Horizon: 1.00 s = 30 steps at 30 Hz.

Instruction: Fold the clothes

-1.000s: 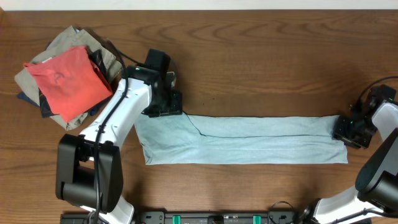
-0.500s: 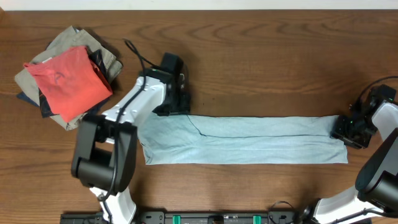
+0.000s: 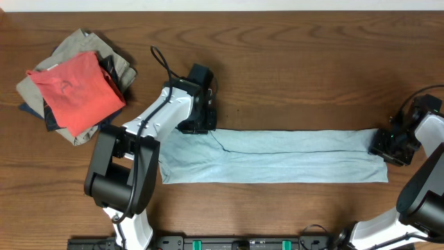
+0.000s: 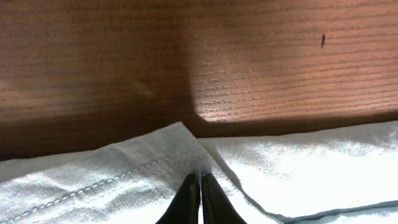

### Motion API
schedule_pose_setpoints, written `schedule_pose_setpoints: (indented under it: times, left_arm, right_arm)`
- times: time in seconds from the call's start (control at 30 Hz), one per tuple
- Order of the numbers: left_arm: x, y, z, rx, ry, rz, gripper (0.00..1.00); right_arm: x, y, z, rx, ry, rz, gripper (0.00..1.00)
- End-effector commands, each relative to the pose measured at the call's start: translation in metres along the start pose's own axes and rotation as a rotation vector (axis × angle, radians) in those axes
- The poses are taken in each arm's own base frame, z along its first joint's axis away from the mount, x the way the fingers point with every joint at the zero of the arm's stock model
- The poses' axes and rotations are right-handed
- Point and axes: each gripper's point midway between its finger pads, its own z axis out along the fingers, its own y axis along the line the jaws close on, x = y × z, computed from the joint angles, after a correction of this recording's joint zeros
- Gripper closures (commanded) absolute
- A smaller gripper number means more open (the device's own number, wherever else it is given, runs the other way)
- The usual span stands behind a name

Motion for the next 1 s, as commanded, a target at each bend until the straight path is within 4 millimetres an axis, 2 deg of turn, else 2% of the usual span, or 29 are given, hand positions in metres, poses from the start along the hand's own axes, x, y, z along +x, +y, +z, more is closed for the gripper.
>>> schedule_pose_setpoints:
  times: [0.0,0.03,0.07,0.2,0.57,0.7,0.97]
  left_arm:
    - [0.005,0.005,0.005,-0.021,0.021,-0.002,0.94]
    - [0.005,0.005,0.005,-0.020,0.022,-0.002,0.90]
    - [0.005,0.004,0.005,-0.020,0.021,-0.002,0.75]
    - [0.003,0.001,0.005,-0.002,0.013,-0.012,0.57]
    - [0.002,0.003,0.007,-0.016,0.006,-0.068,0.57]
    - [0.006,0.005,0.009,-0.020,0.016,-0.070,0.70]
    - [0.018,0.011,0.021,-0.029,0.040,-0.074,0.71]
  right_arm:
    - [0.003,-0.002,0.004,-0.008,0.016,0.007,0.56]
    - [0.003,-0.002,0.004,-0.008,0.017,0.007,0.56]
    - [0.003,-0.002,0.004,-0.008,0.017,0.007,0.56]
    - [0.003,-0.002,0.004,-0.008,0.017,0.007,0.56]
    - [0.004,-0.002,0.004,-0.008,0.019,0.007,0.56]
    - [0.004,-0.002,0.004,-0.008,0.019,0.007,0.56]
    - [0.004,-0.002,0.004,-0.008,0.019,0.007,0.56]
